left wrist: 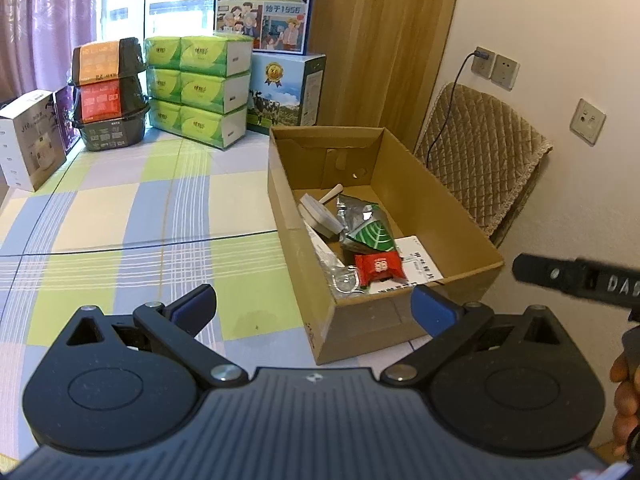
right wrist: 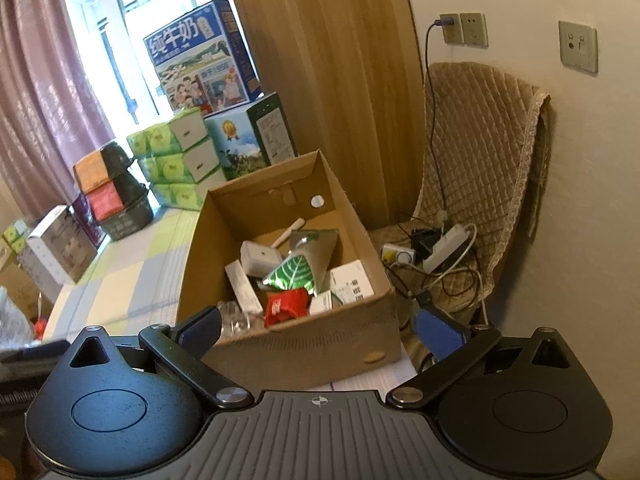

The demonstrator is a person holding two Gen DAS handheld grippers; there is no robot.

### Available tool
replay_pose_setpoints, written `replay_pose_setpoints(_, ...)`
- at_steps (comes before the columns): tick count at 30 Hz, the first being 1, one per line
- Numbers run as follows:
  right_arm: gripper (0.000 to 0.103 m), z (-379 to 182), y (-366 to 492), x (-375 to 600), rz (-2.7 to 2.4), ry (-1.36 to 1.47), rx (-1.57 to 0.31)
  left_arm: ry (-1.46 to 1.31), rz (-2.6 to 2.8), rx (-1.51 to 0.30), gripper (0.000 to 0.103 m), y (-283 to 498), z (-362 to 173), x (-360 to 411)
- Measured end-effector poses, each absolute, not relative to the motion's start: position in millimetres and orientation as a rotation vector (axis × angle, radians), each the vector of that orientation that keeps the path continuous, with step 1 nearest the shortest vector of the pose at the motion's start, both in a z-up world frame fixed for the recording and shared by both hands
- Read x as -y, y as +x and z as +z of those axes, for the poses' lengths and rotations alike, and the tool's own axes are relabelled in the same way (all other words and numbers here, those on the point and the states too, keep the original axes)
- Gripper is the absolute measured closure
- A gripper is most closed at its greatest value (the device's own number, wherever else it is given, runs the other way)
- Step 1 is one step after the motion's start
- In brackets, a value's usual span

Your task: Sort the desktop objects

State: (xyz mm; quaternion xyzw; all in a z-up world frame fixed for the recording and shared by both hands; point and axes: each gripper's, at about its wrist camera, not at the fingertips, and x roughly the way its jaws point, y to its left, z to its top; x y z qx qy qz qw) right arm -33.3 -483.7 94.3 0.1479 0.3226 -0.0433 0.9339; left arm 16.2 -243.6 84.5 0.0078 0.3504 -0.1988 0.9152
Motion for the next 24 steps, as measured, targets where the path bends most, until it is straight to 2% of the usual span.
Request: replay_pose_setpoints(24,0.002,113.2,-97.1,466.0,-0.079,0.249,-0.626,0.012,-0.346,-0.721,0.001,-33.4,98.5,238.7)
